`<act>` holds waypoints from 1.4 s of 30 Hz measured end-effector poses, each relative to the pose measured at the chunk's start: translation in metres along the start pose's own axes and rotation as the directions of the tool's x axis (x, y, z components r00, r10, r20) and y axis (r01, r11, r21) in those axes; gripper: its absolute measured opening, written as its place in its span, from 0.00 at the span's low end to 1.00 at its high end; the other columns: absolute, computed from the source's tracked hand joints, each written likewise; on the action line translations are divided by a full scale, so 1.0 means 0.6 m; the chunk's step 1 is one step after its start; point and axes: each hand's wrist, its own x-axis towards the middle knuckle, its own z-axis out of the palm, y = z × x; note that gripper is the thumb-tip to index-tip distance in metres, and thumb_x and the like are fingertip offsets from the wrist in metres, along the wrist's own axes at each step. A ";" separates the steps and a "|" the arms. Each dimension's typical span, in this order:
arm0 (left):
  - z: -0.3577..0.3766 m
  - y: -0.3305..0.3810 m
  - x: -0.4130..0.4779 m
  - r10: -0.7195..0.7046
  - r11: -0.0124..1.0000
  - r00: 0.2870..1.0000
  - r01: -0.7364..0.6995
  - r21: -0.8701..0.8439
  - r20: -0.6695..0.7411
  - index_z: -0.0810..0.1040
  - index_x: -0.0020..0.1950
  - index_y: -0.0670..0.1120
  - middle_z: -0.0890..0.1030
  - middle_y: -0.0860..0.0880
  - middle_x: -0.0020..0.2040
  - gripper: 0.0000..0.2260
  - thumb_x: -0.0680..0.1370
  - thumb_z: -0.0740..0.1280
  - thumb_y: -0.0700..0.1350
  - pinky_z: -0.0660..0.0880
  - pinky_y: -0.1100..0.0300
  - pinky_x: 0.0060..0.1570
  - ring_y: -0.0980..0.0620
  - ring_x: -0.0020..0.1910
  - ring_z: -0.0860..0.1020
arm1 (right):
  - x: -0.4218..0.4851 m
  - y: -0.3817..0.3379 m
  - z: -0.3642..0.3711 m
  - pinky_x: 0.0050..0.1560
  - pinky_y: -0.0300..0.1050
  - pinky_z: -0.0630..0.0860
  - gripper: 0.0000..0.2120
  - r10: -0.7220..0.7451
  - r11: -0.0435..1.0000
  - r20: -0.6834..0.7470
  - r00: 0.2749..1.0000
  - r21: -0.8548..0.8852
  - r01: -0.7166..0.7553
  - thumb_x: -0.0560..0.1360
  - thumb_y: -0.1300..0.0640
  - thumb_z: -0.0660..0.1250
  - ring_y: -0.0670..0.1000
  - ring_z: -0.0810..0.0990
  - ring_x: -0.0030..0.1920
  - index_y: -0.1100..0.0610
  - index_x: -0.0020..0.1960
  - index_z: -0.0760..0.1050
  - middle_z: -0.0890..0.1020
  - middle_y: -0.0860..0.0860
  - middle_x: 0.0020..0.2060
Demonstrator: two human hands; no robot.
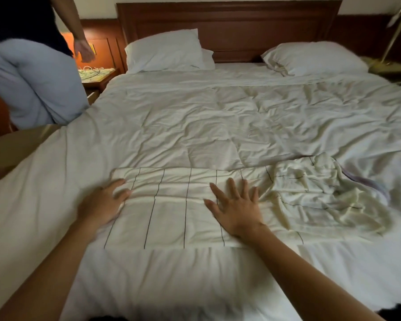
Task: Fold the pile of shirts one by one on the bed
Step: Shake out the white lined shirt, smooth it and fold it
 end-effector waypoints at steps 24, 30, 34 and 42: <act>0.064 0.421 -0.126 0.367 0.914 0.928 -0.346 -0.213 0.070 0.70 0.74 0.54 0.70 0.50 0.74 0.19 0.83 0.60 0.54 0.70 0.53 0.67 0.46 0.71 0.70 | -0.069 0.145 -0.096 0.61 0.48 0.75 0.22 0.218 -0.088 0.220 0.951 0.975 -0.206 0.78 0.58 0.68 0.51 0.79 0.57 0.54 0.71 0.71 0.79 0.53 0.61; 0.119 0.302 -0.124 0.331 0.908 0.917 -0.373 0.188 0.222 0.49 0.80 0.63 0.46 0.54 0.82 0.25 0.83 0.48 0.63 0.49 0.45 0.76 0.42 0.80 0.48 | -0.065 0.142 -0.112 0.61 0.39 0.69 0.22 0.218 0.656 -0.038 0.975 0.745 -0.118 0.76 0.65 0.64 0.54 0.75 0.66 0.58 0.69 0.74 0.78 0.55 0.65; 0.123 0.317 -0.109 0.383 0.915 0.916 -0.394 0.086 0.122 0.58 0.79 0.62 0.49 0.57 0.82 0.24 0.83 0.50 0.63 0.40 0.41 0.75 0.47 0.81 0.43 | -0.062 0.132 -0.117 0.69 0.51 0.63 0.25 0.161 0.960 -0.295 0.942 0.270 -0.080 0.78 0.51 0.63 0.59 0.62 0.72 0.50 0.74 0.67 0.64 0.56 0.73; 0.161 0.337 -0.086 0.450 0.851 0.878 -0.476 0.220 0.161 0.49 0.81 0.58 0.49 0.57 0.82 0.23 0.85 0.44 0.56 0.48 0.47 0.77 0.47 0.81 0.49 | -0.006 0.091 -0.042 0.77 0.58 0.46 0.29 -0.116 0.993 -0.044 0.992 0.031 0.118 0.82 0.40 0.41 0.57 0.50 0.79 0.51 0.79 0.51 0.55 0.54 0.79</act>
